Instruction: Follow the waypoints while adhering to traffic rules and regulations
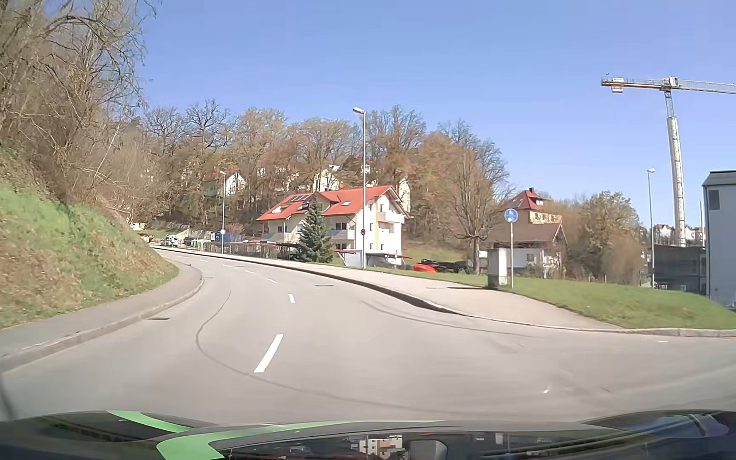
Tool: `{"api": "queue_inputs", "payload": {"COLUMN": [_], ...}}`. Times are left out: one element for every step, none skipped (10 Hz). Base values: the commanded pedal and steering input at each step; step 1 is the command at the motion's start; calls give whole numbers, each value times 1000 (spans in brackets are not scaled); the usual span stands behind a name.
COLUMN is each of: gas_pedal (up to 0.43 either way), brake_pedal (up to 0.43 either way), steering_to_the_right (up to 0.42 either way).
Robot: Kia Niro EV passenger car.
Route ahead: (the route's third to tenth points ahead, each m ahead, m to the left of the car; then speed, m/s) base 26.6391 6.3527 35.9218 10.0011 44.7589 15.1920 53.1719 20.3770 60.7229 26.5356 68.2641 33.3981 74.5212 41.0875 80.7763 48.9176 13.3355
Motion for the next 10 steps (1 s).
{"api": "queue_inputs", "payload": {"gas_pedal": [157, 157, 157, 157, 157, 157, 157, 157, 157, 157], "brake_pedal": [0, 0, 0, 0, 0, 0, 0, 0, 0, 0], "steering_to_the_right": [-54, -55, -57, -58, -58, -59, -59, -59, -60, -60]}}
